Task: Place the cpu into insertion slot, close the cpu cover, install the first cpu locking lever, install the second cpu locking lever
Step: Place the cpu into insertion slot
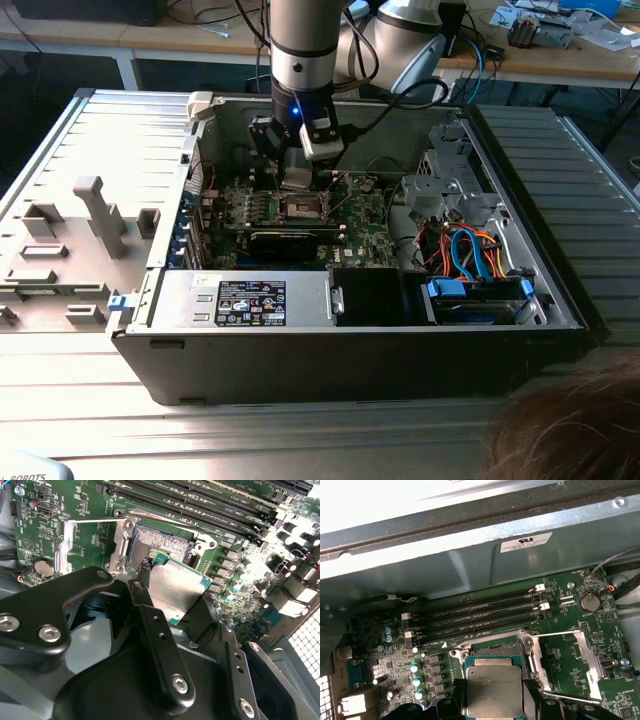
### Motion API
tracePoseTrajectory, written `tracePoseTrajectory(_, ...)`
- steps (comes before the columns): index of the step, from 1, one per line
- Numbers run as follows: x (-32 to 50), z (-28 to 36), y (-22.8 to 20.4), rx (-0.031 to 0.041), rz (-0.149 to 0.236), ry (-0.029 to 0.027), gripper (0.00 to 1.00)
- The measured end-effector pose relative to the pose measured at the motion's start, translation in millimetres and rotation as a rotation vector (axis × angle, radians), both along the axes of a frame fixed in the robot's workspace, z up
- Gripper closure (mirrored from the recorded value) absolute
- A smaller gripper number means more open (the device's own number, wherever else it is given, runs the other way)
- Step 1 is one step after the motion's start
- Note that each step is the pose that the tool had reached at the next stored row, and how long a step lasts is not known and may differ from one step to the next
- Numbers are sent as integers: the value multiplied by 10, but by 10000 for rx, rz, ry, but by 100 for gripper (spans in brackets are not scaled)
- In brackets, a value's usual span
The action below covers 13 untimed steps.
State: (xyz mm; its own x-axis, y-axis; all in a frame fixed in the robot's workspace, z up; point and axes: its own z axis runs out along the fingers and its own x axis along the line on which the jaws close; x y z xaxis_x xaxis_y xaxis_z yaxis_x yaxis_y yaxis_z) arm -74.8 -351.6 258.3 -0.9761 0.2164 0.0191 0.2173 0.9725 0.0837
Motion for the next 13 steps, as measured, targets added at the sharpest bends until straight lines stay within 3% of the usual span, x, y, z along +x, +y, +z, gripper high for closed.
tracePoseTrajectory(13,0,-8,0,0,-344,0,46)
